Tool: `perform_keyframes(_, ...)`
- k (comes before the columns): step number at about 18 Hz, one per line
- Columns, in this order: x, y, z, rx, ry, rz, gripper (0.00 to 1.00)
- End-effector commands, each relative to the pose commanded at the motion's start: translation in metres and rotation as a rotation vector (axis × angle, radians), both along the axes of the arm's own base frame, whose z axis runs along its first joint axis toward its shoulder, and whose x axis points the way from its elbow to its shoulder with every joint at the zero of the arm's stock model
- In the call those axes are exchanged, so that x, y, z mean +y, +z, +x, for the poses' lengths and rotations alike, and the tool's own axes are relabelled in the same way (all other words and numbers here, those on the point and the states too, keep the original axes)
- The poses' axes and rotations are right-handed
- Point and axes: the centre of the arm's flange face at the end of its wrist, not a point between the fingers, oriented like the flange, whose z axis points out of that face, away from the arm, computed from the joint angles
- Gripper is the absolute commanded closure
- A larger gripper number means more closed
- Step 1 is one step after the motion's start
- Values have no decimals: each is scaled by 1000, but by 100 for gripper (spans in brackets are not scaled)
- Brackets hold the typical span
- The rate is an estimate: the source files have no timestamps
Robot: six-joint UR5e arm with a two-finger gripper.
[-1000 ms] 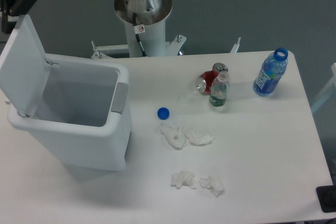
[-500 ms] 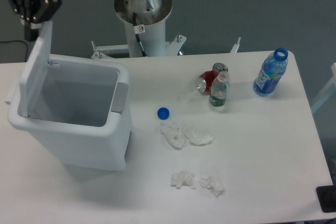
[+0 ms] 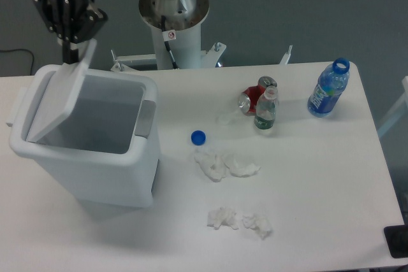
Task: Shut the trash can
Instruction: 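Push the raised lid forward and down over the can opening, then press the gripper down on the lid to seat it shut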
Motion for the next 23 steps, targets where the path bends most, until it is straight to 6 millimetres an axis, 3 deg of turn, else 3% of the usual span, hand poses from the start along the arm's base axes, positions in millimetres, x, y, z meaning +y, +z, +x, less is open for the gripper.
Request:
perform_keyframes(8,-7,-23,-30,-11,27,-36,100)
perform_keyframes(12,0,-39,-45,-30,42,-60,100)
perform_keyframes(15,9,-53,-51,-47,42,-82,100)
perform_keyframes(23,18,-67,-59,-64,43,-102,100)
